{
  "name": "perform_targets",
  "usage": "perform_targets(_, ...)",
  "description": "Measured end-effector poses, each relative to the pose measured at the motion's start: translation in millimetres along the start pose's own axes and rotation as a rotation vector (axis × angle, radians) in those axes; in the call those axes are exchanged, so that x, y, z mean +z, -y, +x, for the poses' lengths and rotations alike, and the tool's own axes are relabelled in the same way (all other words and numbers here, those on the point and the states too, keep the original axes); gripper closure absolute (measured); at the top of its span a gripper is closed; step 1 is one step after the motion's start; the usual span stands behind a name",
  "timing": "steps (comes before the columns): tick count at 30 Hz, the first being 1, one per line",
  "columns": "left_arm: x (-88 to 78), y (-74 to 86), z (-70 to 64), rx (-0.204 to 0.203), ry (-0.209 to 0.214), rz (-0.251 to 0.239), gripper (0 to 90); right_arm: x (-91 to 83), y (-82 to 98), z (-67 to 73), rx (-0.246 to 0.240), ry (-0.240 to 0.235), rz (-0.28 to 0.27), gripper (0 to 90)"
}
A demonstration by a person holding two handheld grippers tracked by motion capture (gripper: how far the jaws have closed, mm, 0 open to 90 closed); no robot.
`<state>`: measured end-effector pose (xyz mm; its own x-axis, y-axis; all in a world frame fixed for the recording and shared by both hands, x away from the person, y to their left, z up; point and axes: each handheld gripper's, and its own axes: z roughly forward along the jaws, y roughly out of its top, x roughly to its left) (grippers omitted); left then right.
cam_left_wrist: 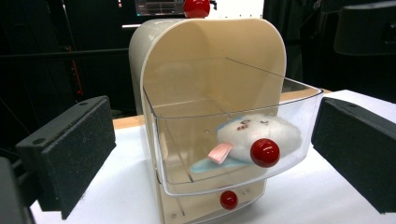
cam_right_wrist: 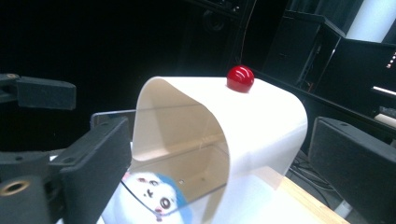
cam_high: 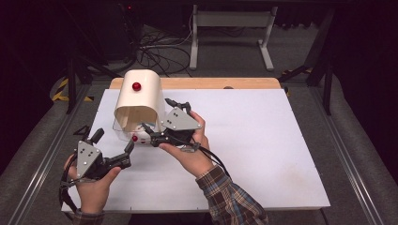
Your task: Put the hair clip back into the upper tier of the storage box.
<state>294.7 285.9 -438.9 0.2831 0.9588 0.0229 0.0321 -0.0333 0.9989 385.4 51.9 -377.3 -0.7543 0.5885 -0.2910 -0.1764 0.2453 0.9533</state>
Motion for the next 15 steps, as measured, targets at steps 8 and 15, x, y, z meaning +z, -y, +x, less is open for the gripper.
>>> perform_targets(8, 0.3, 0.1, -0.6, -0.001, 0.0, 0.001, 0.3, -7.2, 6.9, -7.0, 0.025, 0.014, 0.001, 4.6)
perform_targets(15, 0.5, -0.3, -1.3, 0.002, 0.002, 0.001, 0.4, -12.0, 10.3, -10.7, 0.032, 0.018, 0.007, 3.9)
